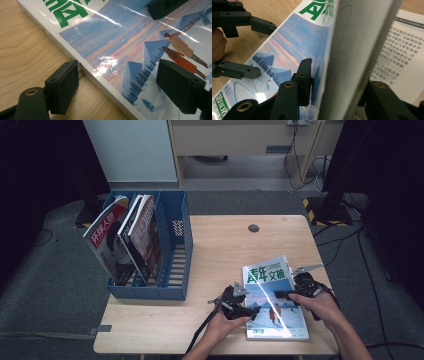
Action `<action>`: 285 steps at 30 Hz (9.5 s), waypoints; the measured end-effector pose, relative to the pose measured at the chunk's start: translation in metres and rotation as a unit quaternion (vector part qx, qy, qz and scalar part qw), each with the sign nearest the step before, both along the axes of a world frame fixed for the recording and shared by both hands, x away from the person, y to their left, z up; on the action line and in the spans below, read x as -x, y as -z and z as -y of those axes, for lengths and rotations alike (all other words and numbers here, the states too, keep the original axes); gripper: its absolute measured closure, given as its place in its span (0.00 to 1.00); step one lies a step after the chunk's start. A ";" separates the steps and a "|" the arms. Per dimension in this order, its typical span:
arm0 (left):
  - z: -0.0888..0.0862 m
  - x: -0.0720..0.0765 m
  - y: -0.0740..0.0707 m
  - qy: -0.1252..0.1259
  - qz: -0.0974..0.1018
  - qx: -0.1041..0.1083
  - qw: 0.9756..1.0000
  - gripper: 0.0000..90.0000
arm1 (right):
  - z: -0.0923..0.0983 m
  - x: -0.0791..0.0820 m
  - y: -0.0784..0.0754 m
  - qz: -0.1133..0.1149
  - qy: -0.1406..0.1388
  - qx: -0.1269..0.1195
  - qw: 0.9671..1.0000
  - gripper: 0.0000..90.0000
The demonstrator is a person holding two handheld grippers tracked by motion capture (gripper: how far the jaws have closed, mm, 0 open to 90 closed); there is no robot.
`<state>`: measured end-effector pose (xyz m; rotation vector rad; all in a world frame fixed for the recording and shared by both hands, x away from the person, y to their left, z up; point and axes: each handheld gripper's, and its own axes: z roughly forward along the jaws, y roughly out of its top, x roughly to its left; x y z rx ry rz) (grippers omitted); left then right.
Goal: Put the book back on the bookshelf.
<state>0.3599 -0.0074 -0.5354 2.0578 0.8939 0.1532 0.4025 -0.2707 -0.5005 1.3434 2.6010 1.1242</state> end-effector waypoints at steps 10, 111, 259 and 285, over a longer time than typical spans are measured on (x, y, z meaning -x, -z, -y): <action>0.000 0.000 0.000 0.000 0.000 0.000 1.000 0.20 | -0.002 0.000 -0.001 0.008 0.005 0.013 1.000 0.60; -0.015 -0.052 -0.003 0.026 -0.056 0.123 0.990 0.19 | -0.022 0.001 -0.071 0.091 0.004 -0.068 0.993 0.84; -0.020 -0.070 -0.051 -0.018 -0.075 0.050 0.996 0.45 | -0.024 0.008 0.022 0.015 0.031 -0.029 0.999 0.39; -0.020 -0.072 -0.047 -0.032 -0.068 0.035 0.997 0.59 | -0.028 0.008 0.021 0.022 0.025 -0.036 0.999 0.42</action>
